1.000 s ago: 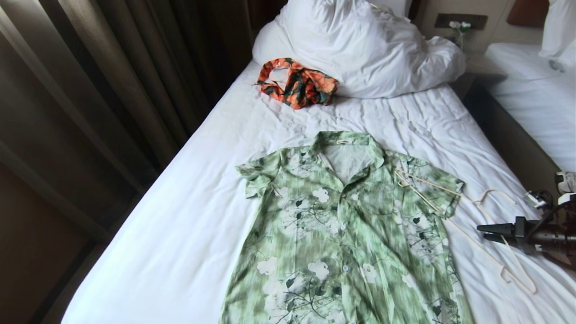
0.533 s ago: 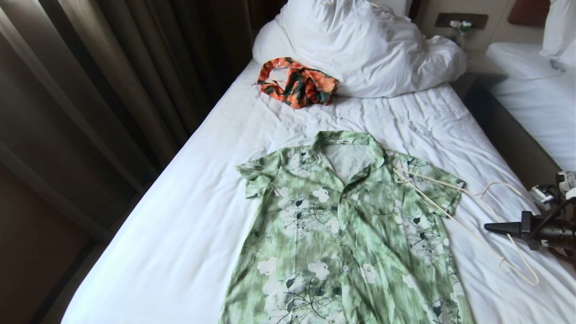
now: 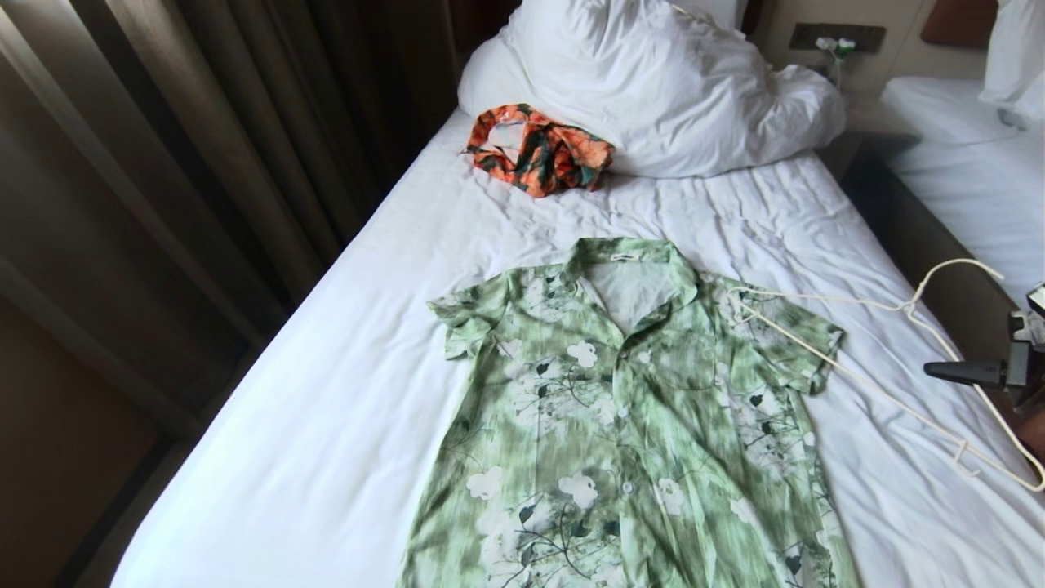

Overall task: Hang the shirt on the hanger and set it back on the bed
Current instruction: Lift the shirt and hanger

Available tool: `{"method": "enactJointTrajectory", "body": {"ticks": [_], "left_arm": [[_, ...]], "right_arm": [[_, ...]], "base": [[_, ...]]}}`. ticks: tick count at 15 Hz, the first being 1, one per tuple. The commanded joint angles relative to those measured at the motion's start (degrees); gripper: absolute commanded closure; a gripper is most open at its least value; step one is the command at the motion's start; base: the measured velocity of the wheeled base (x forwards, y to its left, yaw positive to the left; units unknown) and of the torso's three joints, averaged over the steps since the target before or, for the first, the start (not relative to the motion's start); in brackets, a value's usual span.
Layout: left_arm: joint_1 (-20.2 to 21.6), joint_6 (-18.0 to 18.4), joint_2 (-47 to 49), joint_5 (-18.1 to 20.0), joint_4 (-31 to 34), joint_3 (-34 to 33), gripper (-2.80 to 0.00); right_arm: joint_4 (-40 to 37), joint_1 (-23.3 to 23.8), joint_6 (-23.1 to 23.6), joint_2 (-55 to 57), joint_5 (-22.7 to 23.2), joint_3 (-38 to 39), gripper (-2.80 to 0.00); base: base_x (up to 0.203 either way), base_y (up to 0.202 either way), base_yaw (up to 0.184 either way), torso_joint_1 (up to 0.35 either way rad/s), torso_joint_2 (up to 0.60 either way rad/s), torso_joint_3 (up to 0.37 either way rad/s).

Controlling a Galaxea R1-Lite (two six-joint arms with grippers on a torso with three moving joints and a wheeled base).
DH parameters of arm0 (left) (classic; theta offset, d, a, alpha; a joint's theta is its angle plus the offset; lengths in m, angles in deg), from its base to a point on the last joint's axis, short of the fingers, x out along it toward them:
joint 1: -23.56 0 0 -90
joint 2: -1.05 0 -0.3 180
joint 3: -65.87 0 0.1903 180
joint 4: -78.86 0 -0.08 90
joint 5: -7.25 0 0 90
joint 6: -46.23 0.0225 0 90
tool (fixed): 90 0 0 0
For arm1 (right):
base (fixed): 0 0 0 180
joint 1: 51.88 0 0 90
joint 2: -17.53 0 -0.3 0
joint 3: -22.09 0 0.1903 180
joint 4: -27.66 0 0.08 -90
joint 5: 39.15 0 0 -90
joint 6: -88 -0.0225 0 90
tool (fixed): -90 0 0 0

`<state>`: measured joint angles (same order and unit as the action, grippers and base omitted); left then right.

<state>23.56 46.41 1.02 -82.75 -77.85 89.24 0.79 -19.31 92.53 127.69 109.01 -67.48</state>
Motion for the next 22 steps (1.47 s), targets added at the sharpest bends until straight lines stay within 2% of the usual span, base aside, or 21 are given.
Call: {"method": "enactJointTrajectory", "body": {"ticks": [1, 4, 5, 9, 12, 16, 22], "left_arm": [[0.0, 0.0, 0.0, 0.0, 0.0, 0.0, 0.0], [0.0, 0.0, 0.0, 0.0, 0.0, 0.0, 0.0], [0.0, 0.0, 0.0, 0.0, 0.0, 0.0, 0.0], [0.0, 0.0, 0.0, 0.0, 0.0, 0.0, 0.0], [0.0, 0.0, 0.0, 0.0, 0.0, 0.0, 0.0], [0.0, 0.0, 0.0, 0.0, 0.0, 0.0, 0.0], [0.0, 0.0, 0.0, 0.0, 0.1, 0.0, 0.0]], "right_arm": [[-2.0, 0.0, 2.5, -5.6, 0.5, -0.4, 0.0], [-9.3, 0.1, 14.8, -10.0, 0.7, -0.6, 0.0], [-11.0, 0.1, 17.4, -11.3, 0.9, -0.7, 0.0], [-11.3, -1.0, 23.1, -13.7, 3.7, -0.1, 0.0], [-11.0, -4.6, 27.7, -15.0, 3.9, 0.0, 0.0], [-10.7, -9.6, 40.2, -13.7, 4.2, 0.0, 0.0], [-10.6, -11.6, 44.0, -11.7, 7.7, 2.2, 0.0]], "base": [[0.0, 0.0, 0.0, 0.0, 0.0, 0.0], [0.0, 0.0, 0.0, 0.0, 0.0, 0.0], [0.0, 0.0, 0.0, 0.0, 0.0, 0.0], [0.0, 0.0, 0.0, 0.0, 0.0, 0.0], [0.0, 0.0, 0.0, 0.0, 0.0, 0.0], [0.0, 0.0, 0.0, 0.0, 0.0, 0.0], [0.0, 0.0, 0.0, 0.0, 0.0, 0.0]]}}
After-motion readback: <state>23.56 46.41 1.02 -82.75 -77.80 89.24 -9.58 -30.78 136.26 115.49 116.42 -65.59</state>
